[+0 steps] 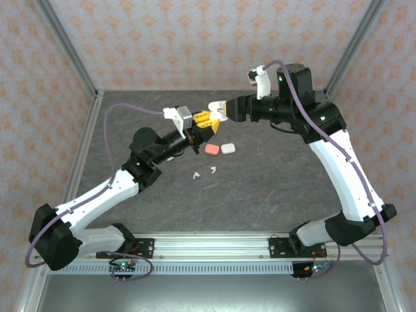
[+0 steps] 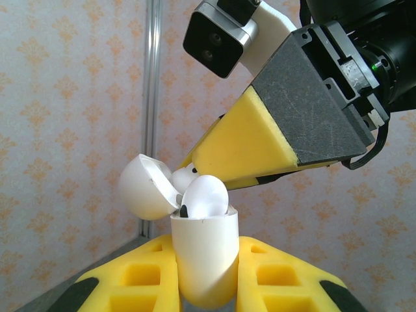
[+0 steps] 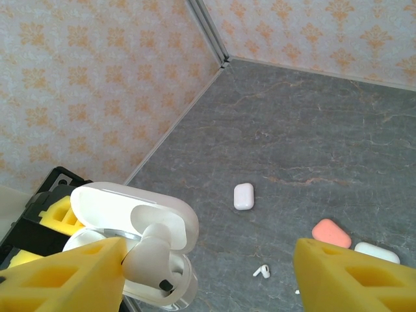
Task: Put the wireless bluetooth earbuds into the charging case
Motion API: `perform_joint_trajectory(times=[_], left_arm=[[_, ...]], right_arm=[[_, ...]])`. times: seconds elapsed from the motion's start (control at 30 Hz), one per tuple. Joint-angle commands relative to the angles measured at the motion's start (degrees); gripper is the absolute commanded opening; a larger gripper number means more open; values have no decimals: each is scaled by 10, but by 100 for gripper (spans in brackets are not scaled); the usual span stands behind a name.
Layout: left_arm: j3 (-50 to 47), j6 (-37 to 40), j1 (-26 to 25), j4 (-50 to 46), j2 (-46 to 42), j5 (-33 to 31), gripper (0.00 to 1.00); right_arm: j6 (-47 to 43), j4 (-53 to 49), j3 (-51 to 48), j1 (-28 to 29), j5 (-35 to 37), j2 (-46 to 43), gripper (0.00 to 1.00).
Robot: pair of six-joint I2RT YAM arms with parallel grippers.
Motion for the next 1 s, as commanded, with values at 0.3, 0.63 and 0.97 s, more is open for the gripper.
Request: perform_joint_trajectory(times=[0.3, 0.63, 0.97], left_arm=[[1, 1, -2, 37, -5, -15, 0], [1, 1, -2, 38, -5, -14, 0], [1, 1, -2, 35, -5, -12, 0]], right_arm=[[-12, -18, -12, 2, 12, -17, 68], [-13, -21, -21, 2, 18, -24, 68], [-12, -13, -24, 2, 3, -31, 70]])
